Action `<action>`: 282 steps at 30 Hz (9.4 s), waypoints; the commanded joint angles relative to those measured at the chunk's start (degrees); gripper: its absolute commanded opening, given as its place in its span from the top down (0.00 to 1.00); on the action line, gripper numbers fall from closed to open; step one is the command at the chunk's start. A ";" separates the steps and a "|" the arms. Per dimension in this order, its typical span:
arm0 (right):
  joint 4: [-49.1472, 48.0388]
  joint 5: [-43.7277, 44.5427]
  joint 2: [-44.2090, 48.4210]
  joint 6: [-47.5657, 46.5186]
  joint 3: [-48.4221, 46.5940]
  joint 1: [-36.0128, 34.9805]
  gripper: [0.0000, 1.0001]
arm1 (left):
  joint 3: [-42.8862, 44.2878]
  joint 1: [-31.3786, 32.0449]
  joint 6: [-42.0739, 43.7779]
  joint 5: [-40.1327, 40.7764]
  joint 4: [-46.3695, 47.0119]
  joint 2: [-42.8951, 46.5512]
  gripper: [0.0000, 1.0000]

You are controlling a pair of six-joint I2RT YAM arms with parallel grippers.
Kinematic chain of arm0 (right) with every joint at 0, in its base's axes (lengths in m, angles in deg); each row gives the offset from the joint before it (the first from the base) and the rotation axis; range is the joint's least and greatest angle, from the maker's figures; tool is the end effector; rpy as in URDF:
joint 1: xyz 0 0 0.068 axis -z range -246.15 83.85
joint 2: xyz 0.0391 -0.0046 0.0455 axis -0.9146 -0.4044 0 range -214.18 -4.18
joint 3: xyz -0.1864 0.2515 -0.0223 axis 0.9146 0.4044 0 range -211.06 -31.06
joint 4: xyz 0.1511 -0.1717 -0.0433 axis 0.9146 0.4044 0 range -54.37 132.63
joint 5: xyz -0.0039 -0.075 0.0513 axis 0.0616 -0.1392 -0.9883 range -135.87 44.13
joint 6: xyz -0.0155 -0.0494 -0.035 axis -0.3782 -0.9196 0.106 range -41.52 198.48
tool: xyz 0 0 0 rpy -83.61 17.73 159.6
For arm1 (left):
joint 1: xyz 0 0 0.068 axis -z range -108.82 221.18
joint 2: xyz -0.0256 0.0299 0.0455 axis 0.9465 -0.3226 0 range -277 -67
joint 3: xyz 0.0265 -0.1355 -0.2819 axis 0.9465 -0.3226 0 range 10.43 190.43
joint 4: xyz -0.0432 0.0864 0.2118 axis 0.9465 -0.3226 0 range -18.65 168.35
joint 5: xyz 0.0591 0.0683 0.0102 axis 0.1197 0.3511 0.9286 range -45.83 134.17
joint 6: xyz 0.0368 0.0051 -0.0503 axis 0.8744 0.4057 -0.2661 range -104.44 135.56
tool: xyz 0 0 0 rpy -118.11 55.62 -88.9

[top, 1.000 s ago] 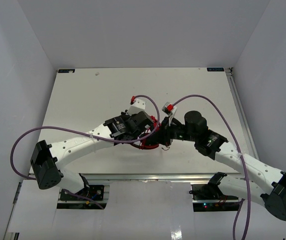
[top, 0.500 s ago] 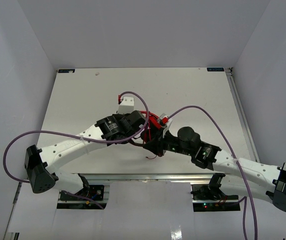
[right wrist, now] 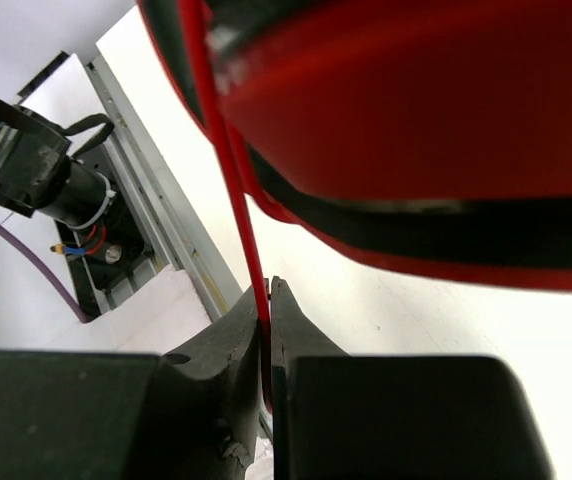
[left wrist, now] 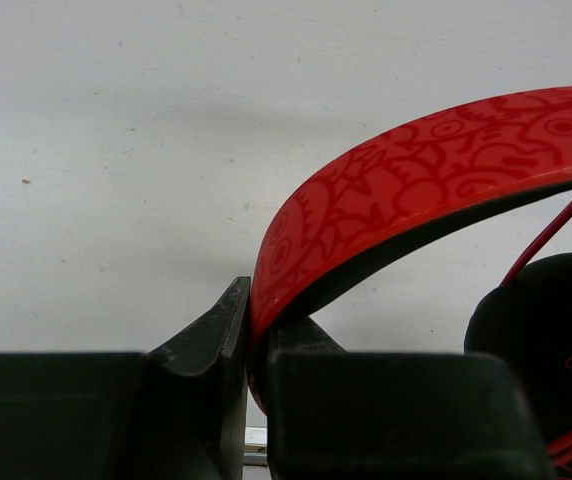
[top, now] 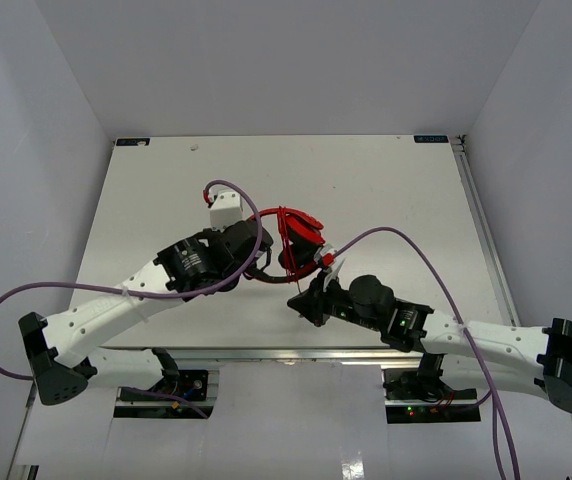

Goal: Wrap the headphones

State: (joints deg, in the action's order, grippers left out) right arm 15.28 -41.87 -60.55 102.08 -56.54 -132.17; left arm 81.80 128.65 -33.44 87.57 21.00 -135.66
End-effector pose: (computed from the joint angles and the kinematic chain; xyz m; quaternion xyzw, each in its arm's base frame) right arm 0.0780 0.1672 0.2878 -0.2572 0.7246 0.4312 0.4721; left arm 0.1257 -0.1363 0.3804 -0.0466 0.8911 -0.0152 0.4512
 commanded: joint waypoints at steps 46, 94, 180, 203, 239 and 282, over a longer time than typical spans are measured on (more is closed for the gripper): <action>-31.62 7.95 -6.74 -7.17 11.70 -2.00 0.71 | -2.64 -0.43 -2.68 -13.00 9.62 9.34 1.00; -39.59 7.73 -10.15 -14.69 15.61 -2.09 0.48 | -1.45 -0.43 -2.50 -15.80 11.13 9.97 1.00; -2.78 14.95 12.56 -16.54 9.64 -2.25 0.92 | 2.46 -5.86 75.91 -47.65 10.91 -6.39 1.00; -6.07 17.51 1.82 -15.28 7.34 4.63 0.92 | -17.63 -15.13 100.36 -60.57 40.11 -8.79 1.00; -25.10 8.25 -31.31 -4.86 0.99 18.27 0.85 | -8.12 -18.01 108.39 -53.21 31.19 -26.92 1.00; -22.45 14.06 -35.85 5.29 1.34 19.18 0.69 | 6.39 -17.31 95.14 -42.17 22.34 -43.07 0.87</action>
State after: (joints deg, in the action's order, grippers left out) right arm -9.54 -30.69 -97.02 107.20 -55.02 -112.93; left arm 88.02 111.04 61.97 40.65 47.09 -176.23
